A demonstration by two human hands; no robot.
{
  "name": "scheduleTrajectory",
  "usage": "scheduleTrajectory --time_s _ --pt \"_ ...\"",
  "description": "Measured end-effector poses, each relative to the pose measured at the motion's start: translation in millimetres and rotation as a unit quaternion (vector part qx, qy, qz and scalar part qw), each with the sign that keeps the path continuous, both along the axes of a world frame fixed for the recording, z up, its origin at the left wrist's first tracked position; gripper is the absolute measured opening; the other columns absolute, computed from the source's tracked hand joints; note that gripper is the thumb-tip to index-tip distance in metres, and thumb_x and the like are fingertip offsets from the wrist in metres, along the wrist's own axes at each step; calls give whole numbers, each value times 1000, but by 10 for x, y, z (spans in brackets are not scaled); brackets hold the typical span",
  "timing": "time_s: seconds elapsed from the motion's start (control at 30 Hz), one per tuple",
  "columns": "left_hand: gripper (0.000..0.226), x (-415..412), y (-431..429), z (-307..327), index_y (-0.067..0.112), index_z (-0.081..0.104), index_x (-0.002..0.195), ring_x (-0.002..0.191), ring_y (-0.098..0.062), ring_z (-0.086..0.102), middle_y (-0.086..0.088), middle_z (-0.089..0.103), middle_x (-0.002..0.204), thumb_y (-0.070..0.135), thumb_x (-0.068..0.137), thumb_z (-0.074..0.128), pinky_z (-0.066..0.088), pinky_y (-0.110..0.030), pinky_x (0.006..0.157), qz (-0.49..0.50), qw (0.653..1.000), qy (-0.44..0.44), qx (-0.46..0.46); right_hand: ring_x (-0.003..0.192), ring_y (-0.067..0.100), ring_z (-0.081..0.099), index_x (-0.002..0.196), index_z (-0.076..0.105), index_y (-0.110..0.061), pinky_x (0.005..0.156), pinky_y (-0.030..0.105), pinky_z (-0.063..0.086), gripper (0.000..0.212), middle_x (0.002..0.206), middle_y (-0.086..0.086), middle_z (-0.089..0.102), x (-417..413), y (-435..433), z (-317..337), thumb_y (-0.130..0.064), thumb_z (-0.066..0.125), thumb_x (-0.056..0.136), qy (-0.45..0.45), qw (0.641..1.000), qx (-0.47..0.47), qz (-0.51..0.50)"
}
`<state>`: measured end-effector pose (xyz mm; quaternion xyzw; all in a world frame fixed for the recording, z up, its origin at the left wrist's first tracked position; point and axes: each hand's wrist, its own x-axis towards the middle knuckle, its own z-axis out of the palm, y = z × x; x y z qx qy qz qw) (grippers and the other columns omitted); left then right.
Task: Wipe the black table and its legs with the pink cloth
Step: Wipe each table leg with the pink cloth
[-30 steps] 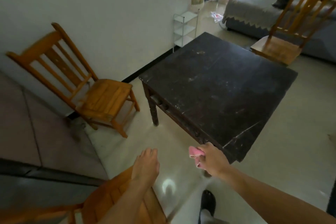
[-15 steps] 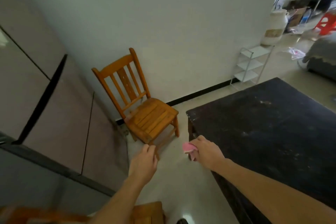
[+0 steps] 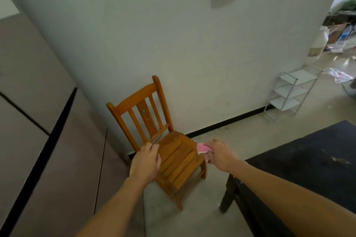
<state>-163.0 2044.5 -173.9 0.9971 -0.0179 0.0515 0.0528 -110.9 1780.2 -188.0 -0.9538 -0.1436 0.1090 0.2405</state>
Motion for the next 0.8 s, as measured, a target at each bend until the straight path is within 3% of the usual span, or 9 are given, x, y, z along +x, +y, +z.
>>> scheduleTrajectory --time_s 0.37,0.53,0.67,0.8 --pt "37 1647 438 90 21 43 136 112 -9 51 2 50 127 29 100 41 46 -24 91 -33 999 9 29 95 13 60 129 54 -26 84 30 54 35 116 -3 53 1623 424 -332 -25 58 94 5 999 -39 -9" --pt "35 2562 781 148 21 43 134 101 -9 52 3 50 125 30 100 39 44 -21 80 -33 996 22 76 92 13 59 127 56 -27 81 28 52 33 115 -4 52 2315 734 -458 -26 58 94 6 999 -29 -21" --pt "39 3066 1022 69 18 41 137 112 -14 49 -1 49 130 31 100 38 44 -27 90 -26 994 37 97 89 13 59 122 59 -27 81 33 55 29 109 -5 52 2608 963 -577 -29 58 93 38 999 -31 -25" --pt "43 3612 1330 -50 16 39 138 117 -17 47 -3 49 131 36 99 38 42 -31 96 -25 992 33 117 88 10 58 119 60 -27 79 27 53 24 108 -5 53 2910 1128 -597 -26 55 96 33 998 -22 -45"
